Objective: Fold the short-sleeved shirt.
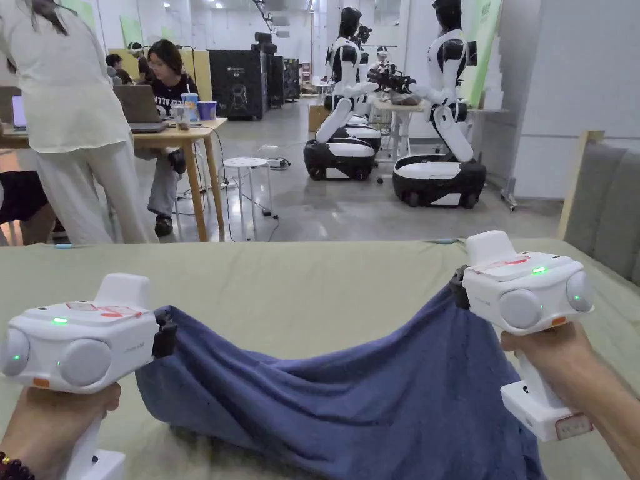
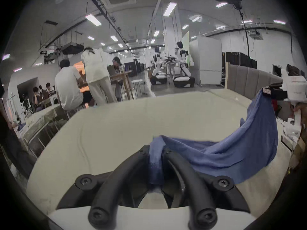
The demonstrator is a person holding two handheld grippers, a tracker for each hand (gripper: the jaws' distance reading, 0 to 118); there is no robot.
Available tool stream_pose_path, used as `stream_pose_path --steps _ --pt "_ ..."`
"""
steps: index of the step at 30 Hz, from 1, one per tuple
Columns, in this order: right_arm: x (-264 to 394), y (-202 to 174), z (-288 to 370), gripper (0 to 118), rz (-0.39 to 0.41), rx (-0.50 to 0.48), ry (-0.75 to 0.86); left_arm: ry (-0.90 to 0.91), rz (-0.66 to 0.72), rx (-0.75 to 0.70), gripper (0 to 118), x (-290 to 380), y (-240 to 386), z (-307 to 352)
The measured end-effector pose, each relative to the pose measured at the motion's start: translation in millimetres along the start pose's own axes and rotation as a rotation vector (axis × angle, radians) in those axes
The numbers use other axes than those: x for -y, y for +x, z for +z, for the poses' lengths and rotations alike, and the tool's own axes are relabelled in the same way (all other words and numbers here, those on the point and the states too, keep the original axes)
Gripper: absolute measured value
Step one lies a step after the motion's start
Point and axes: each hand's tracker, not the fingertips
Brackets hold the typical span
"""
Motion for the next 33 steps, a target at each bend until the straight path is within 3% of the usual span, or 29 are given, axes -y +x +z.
stream_pose_path --steps 6,13,18,23,28,33 --pt "-57.5 30.7 -17.9 3 0.074 0.104 0.068 0.086 0.012 -0.051 10 -87.0 -10.9 -20.8" --pt "-170.2 76.2 -33.5 3 0.057 0.2 0.195 0.131 0.035 -0.1 10 -186.1 -27.9 -55.8" --pt "-244.7 98.5 -43.4 3 0.004 0.229 0.243 0.162 0.038 -0.178 10 -244.7 -38.0 -70.0" --pt "-291.1 102.8 -48.0 3 -0.063 0.276 0.3 0.203 0.127 -0.235 10 -296.8 -47.8 -75.6" --pt "-313.0 103.8 -59.7 3 -0.099 0.298 0.316 0.277 0.111 -0.265 10 -321.5 -46.7 -69.9" --pt "-294.4 93.6 -67.5 3 -0.131 0.288 0.31 0.294 0.092 -0.286 9 -305.6 -41.3 -79.3"
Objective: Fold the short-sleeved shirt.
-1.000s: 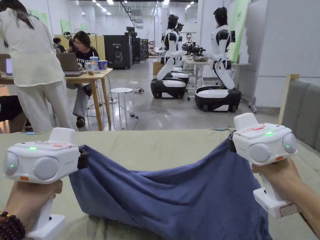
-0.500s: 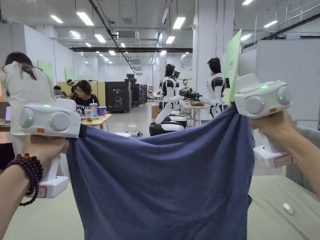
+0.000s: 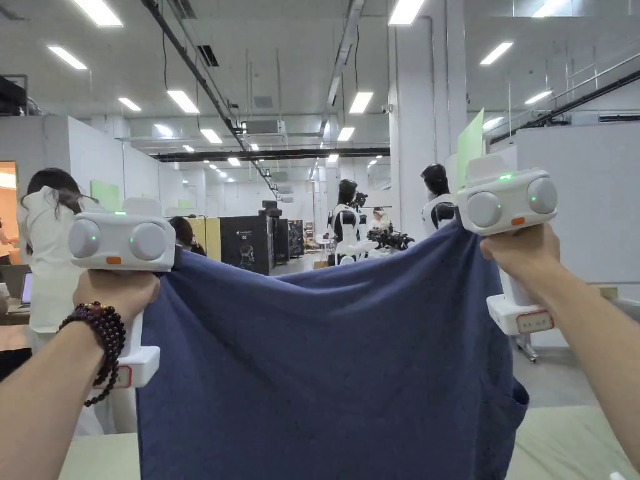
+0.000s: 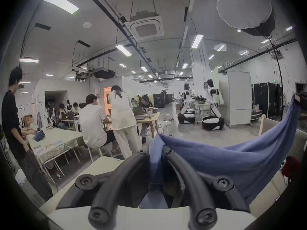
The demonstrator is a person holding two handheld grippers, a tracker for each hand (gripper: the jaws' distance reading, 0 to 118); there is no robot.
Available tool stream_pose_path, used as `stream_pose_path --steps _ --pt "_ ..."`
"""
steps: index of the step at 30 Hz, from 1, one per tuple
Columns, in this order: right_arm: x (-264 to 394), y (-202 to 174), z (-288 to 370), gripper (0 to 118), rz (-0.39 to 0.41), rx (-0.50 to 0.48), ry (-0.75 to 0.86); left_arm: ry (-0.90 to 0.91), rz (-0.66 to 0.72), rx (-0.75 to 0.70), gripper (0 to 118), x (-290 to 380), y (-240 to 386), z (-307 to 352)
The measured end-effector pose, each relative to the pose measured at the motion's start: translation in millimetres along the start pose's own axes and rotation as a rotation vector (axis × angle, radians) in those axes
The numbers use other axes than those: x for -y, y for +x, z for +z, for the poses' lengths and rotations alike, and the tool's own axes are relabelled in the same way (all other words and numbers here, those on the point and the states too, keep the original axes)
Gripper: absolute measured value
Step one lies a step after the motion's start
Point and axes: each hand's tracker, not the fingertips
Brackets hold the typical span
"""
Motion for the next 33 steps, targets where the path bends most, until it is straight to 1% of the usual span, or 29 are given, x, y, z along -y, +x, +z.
stream_pose_path --steps 4,8,10,14,17,18,22,23,24,26,27,30,31,33 --pt "44.0 -10.9 2.6 3 0.001 -0.023 -0.042 -0.053 -0.003 -0.002 10 39.0 7.6 -10.8" --pt "97.7 -16.2 -8.4 3 0.026 -0.054 -0.14 -0.125 -0.021 0.025 9 87.3 14.6 -22.6" --pt "116.8 -15.1 -9.2 3 0.016 -0.054 -0.16 -0.161 -0.024 0.03 9 104.8 15.0 -23.9" --pt "134.7 -8.2 9.8 3 -0.006 -0.061 -0.182 -0.151 0.0 0.061 10 121.2 6.8 -6.6" --pt "145.6 1.1 48.9 3 -0.006 -0.068 -0.151 -0.119 0.022 0.103 9 137.8 -5.4 26.7" --pt "150.9 3.8 61.3 3 0.006 -0.074 -0.151 -0.119 0.013 0.11 10 146.6 -9.2 39.1" --pt "180.6 13.2 117.3 3 0.01 -0.098 -0.158 -0.147 -0.008 0.115 9 192.6 -23.8 91.2" --pt "189.1 14.6 134.0 3 0.014 -0.11 -0.167 -0.155 -0.038 0.13 10 207.1 -26.2 106.7" --pt "198.0 17.0 150.0 3 0.004 -0.112 -0.181 -0.153 -0.044 0.142 10 223.2 -29.4 123.9" --pt "216.7 24.2 184.7 3 -0.015 -0.156 -0.222 -0.191 -0.06 0.156 9 253.0 -35.7 156.2" --pt "230.3 26.5 201.2 3 -0.03 -0.168 -0.23 -0.211 -0.039 0.166 9 269.2 -39.8 173.4" --pt "262.8 34.4 255.1 3 -0.032 -0.196 -0.278 -0.271 0.006 0.194 9 311.4 -54.8 219.0" --pt "272.4 33.8 278.8 3 -0.014 -0.211 -0.299 -0.294 0.001 0.198 10 324.6 -58.6 233.7" --pt "295.6 32.3 309.7 3 0.071 -0.238 -0.35 -0.322 -0.022 0.204 9 347.6 -67.7 259.2"
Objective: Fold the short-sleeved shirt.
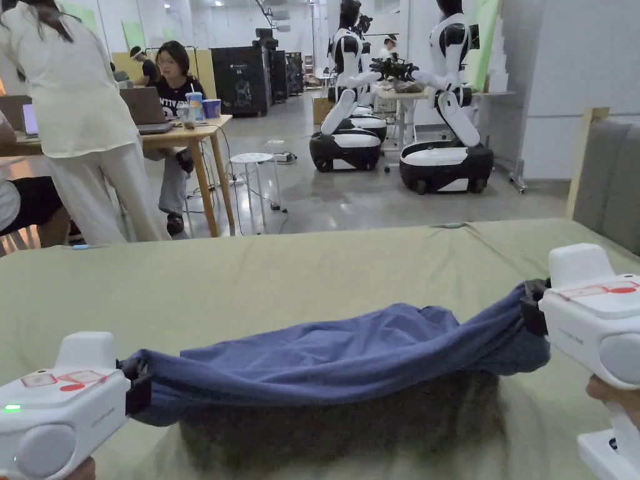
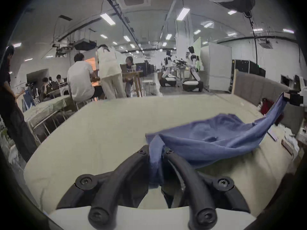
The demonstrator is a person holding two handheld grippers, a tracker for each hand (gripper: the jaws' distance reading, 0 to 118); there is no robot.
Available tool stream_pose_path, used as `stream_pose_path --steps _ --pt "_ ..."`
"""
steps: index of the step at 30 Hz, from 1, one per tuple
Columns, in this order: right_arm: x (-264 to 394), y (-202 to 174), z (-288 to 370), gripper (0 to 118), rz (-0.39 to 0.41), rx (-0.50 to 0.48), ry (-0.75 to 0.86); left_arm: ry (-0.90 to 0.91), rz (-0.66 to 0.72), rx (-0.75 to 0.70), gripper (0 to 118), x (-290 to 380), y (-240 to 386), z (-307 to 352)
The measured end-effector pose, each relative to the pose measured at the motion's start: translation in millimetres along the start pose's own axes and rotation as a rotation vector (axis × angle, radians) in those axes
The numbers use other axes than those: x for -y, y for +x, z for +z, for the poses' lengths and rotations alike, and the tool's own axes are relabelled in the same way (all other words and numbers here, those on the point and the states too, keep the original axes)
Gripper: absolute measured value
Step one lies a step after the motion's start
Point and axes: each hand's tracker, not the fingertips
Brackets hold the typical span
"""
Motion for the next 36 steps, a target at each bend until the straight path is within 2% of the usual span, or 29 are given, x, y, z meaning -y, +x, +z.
stream_pose_path --steps 4,9,11,12,15,19,20,21,22,23,24,25,26,28,29,30,31,32,33,34,36 --pt "64.9 -18.4 17.8 3 0.179 -0.058 -0.143 -0.073 -0.013 0.011 10 48.6 -9.4 24.8" --pt "131.3 -27.9 24.5 3 0.267 -0.119 -0.312 -0.174 -0.041 0.073 10 93.5 -12.8 34.6" --pt "151.1 -24.6 20.2 3 0.234 -0.122 -0.35 -0.188 -0.063 0.068 9 107.4 -11.8 32.3" --pt "157.8 -22.3 17.7 3 0.187 -0.13 -0.381 -0.199 -0.055 0.064 9 114.2 -10.9 30.6" --pt "168.2 -16.2 17.9 3 0.116 -0.146 -0.405 -0.23 0.0 0.061 10 128.5 -13.8 22.2" --pt "182.0 -16.2 14.0 3 0.089 -0.142 -0.403 -0.239 -0.003 0.052 10 137.6 -10.2 13.8" --pt "183.6 -17.0 14.2 7 0.076 -0.142 -0.397 -0.24 -0.002 0.052 13 140.3 -10.6 13.2" --pt "184.0 -16.9 15.3 18 0.054 -0.144 -0.386 -0.235 0.003 0.048 23 140.2 -10.6 13.4" --pt "189.9 -12.5 13.4 43 0.016 -0.164 -0.381 -0.23 0.008 0.039 43 139.3 -11.0 13.9" --pt "188.0 -10.4 15.5 83 -0.015 -0.18 -0.385 -0.228 0.008 0.035 79 137.8 -11.6 15.3" --pt "185.8 -8.3 18.5 104 -0.048 -0.196 -0.384 -0.221 0.01 0.029 103 137.6 -11.1 20.2" --pt "183.0 -6.7 22.4 115 -0.075 -0.201 -0.361 -0.208 0.015 0.017 118 135.8 -12.1 23.2" --pt "181.3 -3.2 27.5 118 -0.093 -0.2 -0.33 -0.188 0.022 0.013 118 133.1 -13.7 26.9" --pt "171.2 0.9 33.1 117 -0.098 -0.194 -0.287 -0.133 0.032 0.022 117 125.0 -15.3 39.5" --pt "166.9 2.3 33.1 110 -0.097 -0.181 -0.275 -0.138 0.03 0.018 114 121.2 -17.1 41.7" --pt "153.0 0.4 41.2 95 -0.09 -0.171 -0.267 -0.139 0.035 0.011 102 117.3 -18.6 43.0" --pt "149.3 0.3 41.0 71 -0.08 -0.16 -0.261 -0.131 0.042 0.002 81 115.2 -18.5 45.9" --pt "147.0 -0.5 41.3 29 -0.066 -0.144 -0.247 -0.118 0.049 0.0 40 114.0 -17.1 49.3" --pt "145.8 -1.6 41.3 6 -0.059 -0.13 -0.24 -0.107 0.051 -0.005 10 113.0 -17.9 50.4" --pt "148.9 -3.6 35.5 1 -0.059 -0.129 -0.243 -0.107 0.05 -0.008 0 112.4 -18.8 49.8" --pt "149.8 -4.5 34.9 0 -0.081 -0.129 -0.247 -0.111 0.046 -0.018 0 112.6 -18.5 47.8"
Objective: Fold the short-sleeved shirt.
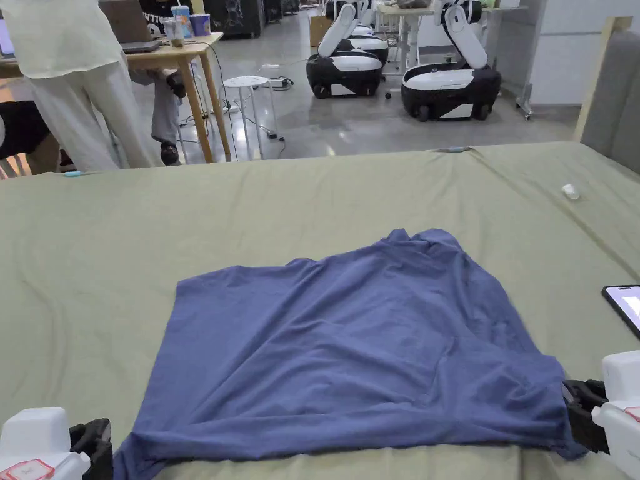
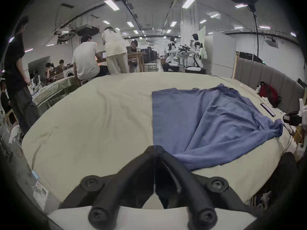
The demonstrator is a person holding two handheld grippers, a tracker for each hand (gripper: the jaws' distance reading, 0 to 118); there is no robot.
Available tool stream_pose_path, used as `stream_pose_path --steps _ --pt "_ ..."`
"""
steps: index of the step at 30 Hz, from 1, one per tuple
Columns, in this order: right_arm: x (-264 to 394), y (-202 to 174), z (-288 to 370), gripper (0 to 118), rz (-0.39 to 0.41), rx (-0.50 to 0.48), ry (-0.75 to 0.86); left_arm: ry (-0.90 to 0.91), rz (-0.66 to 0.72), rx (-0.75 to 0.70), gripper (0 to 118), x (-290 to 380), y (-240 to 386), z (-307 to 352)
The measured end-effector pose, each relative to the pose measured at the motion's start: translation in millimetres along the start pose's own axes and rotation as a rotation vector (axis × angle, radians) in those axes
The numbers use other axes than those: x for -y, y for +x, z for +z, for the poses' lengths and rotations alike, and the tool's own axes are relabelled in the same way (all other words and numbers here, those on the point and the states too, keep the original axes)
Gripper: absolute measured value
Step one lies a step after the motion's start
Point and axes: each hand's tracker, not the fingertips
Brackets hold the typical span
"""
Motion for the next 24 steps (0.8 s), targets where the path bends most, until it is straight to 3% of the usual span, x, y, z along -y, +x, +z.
stream_pose_path --steps 5,6,7,8,9,10,15,16,19,20,24 --pt "3.4 -7.1 -3.5 0 0.012 -0.04 -0.023 -0.021 0.043 0.003 2 -1.0 -3.5 -12.1" --pt "2.2 -9.5 -2.5 0 0.017 -0.041 -0.025 -0.026 0.043 0.004 16 -1.2 -2.8 -14.5" --pt "2.0 -9.4 -2.9 0 0.019 -0.043 -0.028 -0.039 0.043 0.008 38 -1.3 -1.7 -15.9" --pt "1.9 -9.5 -3.2 0 0.018 -0.042 -0.029 -0.052 0.043 0.012 70 -0.5 0.7 -17.4" --pt "1.9 -9.5 -3.5 0 0.018 -0.039 -0.03 -0.058 0.044 0.012 82 0.7 2.9 -17.6" --pt "4.3 -8.4 -9.3 0 0.019 -0.038 -0.03 -0.056 0.045 0.009 84 2.6 5.2 -16.3" --pt "3.0 -9.0 -10.4 0 0.021 -0.016 -0.035 -0.095 0.02 0.016 82 10.8 11.3 -23.3" --pt "2.8 -9.5 -10.9 0 0.023 -0.01 -0.037 -0.105 0.014 0.013 75 12.9 12.0 -26.0" --pt "1.3 -14.0 -11.9 0 0.06 0.04 -0.047 -0.113 0.004 0.016 21 17.7 15.1 -30.1" --pt "1.3 -15.2 -13.1 0 0.064 0.053 -0.052 -0.117 0.0 0.019 11 19.2 17.0 -31.9" --pt "2.0 -16.1 -17.4 0 0.047 0.078 -0.067 -0.122 -0.017 0.026 5 24.3 24.1 -34.5"
